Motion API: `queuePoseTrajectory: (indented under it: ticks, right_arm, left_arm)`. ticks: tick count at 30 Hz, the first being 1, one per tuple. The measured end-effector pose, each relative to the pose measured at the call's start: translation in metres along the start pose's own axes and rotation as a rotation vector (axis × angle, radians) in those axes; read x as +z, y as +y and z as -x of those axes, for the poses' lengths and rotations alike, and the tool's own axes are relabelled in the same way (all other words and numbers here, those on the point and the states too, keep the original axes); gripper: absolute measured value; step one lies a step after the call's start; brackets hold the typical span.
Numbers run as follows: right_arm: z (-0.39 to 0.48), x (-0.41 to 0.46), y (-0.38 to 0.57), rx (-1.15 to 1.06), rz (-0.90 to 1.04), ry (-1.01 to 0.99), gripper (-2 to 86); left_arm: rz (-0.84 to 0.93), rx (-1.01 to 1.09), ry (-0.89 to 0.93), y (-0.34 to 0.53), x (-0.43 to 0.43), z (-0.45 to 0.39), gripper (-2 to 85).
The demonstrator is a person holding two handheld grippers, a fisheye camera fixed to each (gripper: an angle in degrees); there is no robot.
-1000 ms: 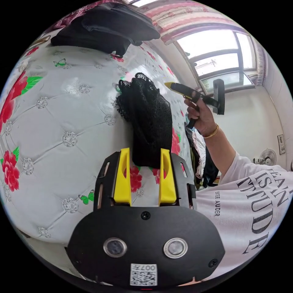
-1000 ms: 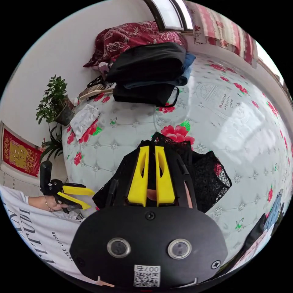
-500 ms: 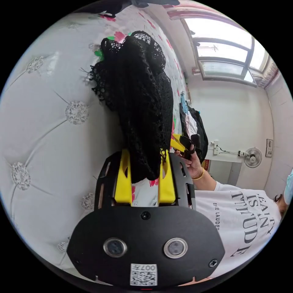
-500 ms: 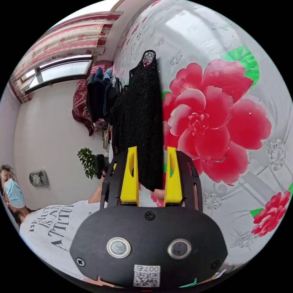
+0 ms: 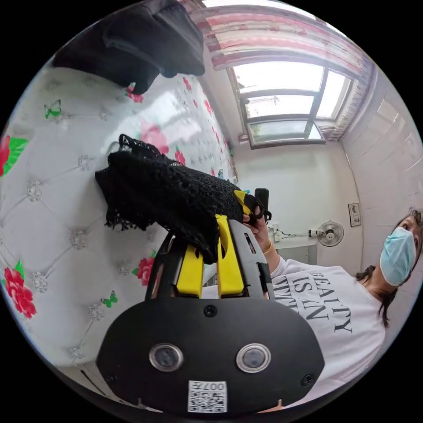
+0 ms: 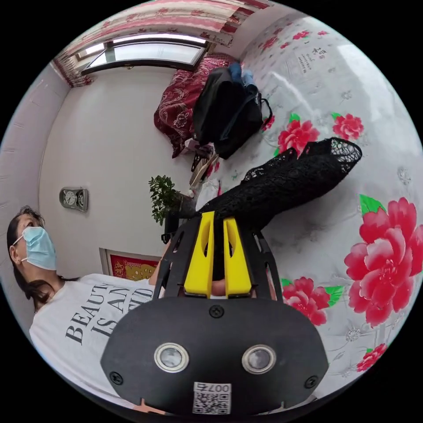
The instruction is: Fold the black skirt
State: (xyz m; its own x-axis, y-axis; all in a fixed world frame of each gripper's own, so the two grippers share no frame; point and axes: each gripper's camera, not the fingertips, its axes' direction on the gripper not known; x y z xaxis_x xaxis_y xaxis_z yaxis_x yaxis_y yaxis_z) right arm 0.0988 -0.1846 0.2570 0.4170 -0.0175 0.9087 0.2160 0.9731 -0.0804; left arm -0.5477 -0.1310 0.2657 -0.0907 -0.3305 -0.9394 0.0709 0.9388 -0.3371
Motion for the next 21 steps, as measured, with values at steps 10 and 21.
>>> queuePoseTrajectory:
  ticks: [10,21]
  right_arm:
    - [0.202,0.165,-0.121,-0.470,-0.006,-0.077,0.2]
    - [0.205,0.431,-0.083,-0.395,0.267,0.053,3.8]
  left_arm:
    - [-0.310,0.278,-0.264,-0.035,-0.228,-0.104,2.8]
    - [-0.393,-0.158,-0.643,0.068,-0.306,0.013,8.0]
